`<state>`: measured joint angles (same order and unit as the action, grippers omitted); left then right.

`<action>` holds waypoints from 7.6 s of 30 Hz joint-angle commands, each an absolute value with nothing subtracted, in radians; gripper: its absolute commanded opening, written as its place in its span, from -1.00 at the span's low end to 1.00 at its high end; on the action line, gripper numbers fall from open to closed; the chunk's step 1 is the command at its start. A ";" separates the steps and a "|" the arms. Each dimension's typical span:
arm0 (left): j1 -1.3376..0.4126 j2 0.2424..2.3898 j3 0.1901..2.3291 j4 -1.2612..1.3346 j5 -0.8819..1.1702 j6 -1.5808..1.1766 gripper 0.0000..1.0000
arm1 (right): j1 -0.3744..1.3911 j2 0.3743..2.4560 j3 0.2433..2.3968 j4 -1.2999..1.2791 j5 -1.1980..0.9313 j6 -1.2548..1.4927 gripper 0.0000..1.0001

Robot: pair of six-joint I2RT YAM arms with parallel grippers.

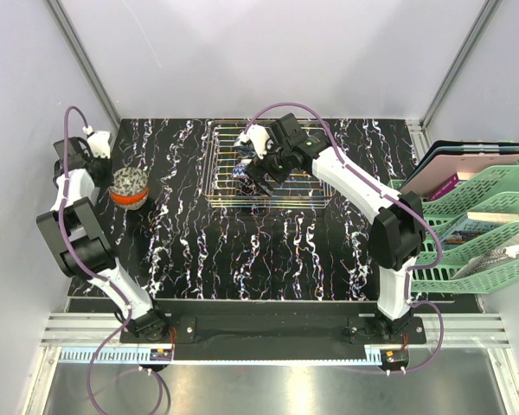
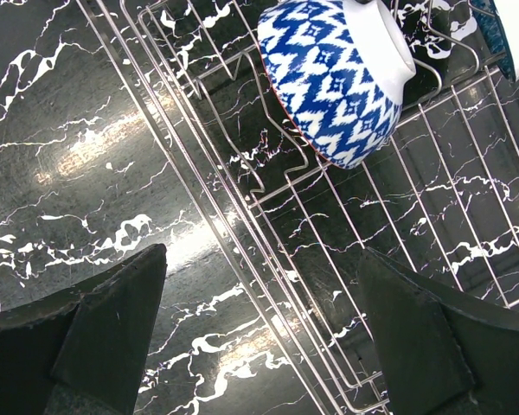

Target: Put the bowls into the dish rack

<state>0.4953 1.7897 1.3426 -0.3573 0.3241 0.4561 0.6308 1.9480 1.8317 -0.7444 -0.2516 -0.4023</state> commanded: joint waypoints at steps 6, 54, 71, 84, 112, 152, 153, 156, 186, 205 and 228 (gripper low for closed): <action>0.494 1.732 1.356 -0.360 0.295 0.469 -1.00 | 0.629 1.904 1.836 -0.707 -0.273 -0.388 0.96; 0.500 1.713 1.259 -0.390 0.333 0.446 -0.33 | 0.653 1.881 1.809 -0.703 -0.267 -0.397 0.96; 0.502 1.678 1.267 -0.397 0.313 0.437 -1.00 | 0.661 1.885 1.816 -0.703 -0.267 -0.397 0.96; 0.500 1.615 1.319 -0.456 0.319 0.419 -0.99 | 0.669 1.878 1.807 -0.704 -0.270 -0.399 0.97; 0.500 1.660 1.304 -0.463 0.322 0.426 -0.30 | 0.675 1.882 1.807 -0.703 -0.273 -0.400 0.98; 0.476 1.672 1.304 -0.462 0.268 0.436 -0.85 | 0.683 1.891 1.805 -0.704 -0.276 -0.399 0.99; 0.476 1.669 1.304 -0.465 0.268 0.437 -0.86 | 0.684 1.893 1.805 -0.704 -0.278 -0.400 1.00; 0.474 1.660 1.305 -0.468 0.264 0.440 -0.91 | 0.684 1.894 1.805 -0.704 -0.276 -0.400 1.00; 0.469 1.609 1.333 -0.512 0.273 0.436 -1.00 | 0.689 1.891 1.799 -0.706 -0.276 -0.400 0.99; 0.471 1.405 1.393 -0.592 0.447 0.380 -1.00 | 0.684 1.873 1.858 -0.710 -0.377 -0.292 1.00; 0.029 1.322 1.348 -0.569 1.011 0.310 -1.00 | 0.555 1.821 1.678 -0.108 -1.200 0.549 0.99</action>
<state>0.0895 1.3396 1.2991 -0.6380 0.9035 0.3389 0.5739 1.8801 1.7218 -0.3492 -1.1141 0.3275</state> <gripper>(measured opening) 0.067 0.994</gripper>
